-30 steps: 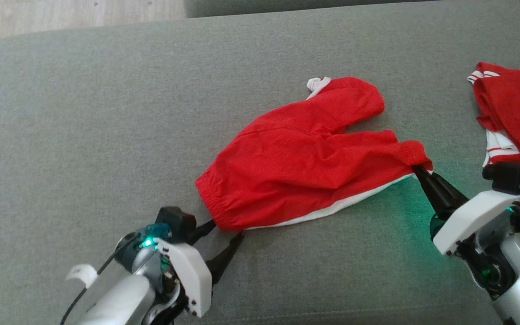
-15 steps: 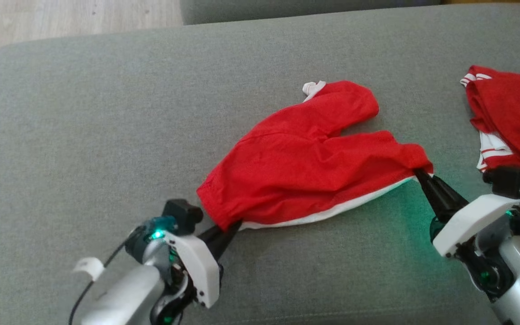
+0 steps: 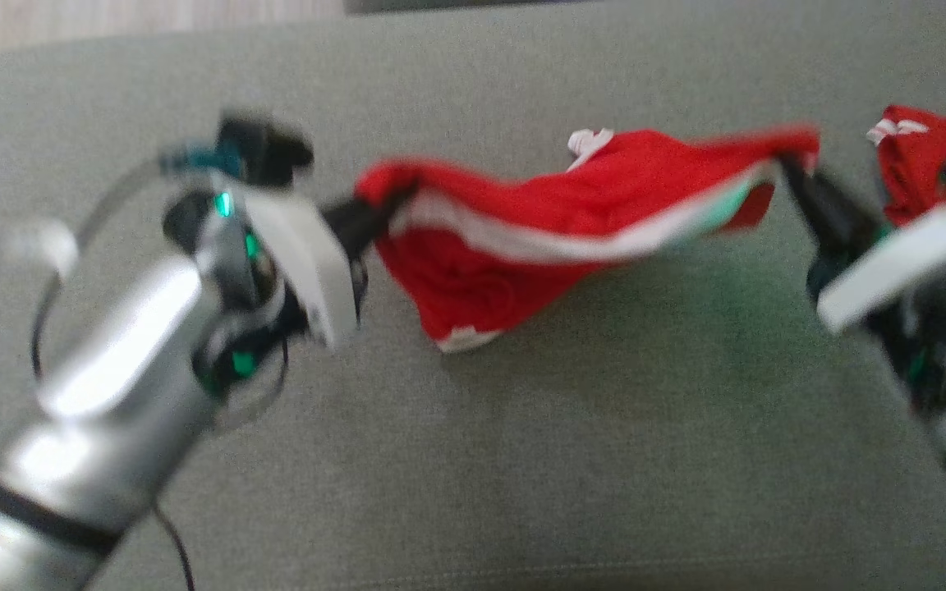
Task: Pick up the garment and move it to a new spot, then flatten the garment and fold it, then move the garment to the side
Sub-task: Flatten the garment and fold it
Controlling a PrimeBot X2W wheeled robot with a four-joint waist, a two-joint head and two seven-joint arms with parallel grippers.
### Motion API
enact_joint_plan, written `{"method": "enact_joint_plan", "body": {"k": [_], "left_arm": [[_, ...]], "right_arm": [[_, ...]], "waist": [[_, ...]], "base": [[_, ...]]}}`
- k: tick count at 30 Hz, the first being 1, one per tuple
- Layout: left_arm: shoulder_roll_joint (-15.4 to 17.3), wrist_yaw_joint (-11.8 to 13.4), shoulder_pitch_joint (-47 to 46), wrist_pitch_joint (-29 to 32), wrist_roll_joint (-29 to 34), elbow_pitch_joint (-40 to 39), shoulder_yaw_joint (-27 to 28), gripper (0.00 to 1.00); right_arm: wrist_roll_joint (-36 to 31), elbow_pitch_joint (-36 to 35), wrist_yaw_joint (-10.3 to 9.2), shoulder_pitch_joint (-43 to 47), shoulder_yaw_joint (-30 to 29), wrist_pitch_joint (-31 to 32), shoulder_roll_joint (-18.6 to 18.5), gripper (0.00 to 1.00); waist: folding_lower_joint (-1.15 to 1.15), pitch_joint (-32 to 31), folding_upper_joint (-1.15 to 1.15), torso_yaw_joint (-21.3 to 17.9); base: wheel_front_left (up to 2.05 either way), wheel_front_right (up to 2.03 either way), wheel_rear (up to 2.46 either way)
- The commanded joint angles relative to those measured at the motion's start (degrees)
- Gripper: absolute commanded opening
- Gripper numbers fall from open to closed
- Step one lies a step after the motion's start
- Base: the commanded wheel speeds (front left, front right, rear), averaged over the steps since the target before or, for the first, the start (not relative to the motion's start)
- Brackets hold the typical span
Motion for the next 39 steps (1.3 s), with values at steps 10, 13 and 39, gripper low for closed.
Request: {"method": "enact_joint_plan", "body": {"k": [10,13,39], "left_arm": [[-2.2,-0.3,-31.1,4.8,-8.2,15.3,4.5,0.00],[-4.5,-0.3,-39.2,3.8,-9.8,20.9,6.7,0.00],[3.1,-0.3,-20.6,11.0,-28.9,9.3,-11.7,0.00]], "right_arm": [[7.1,7.9,0.39,-32.4,3.0,1.8,-1.3,0.00],[9.4,9.9,0.39,-41.2,2.3,-0.8,-0.8,0.00],[18.2,5.0,0.39,-25.8,29.1,-4.7,-16.2,0.00]], "waist": [[0.00,12.4,0.00,-1.4],[0.00,14.4,0.00,-1.6],[0.00,6.1,0.00,-2.0]], "base": [[0.00,0.00,0.00],[0.00,0.00,0.00],[0.00,0.00,0.00]]}}
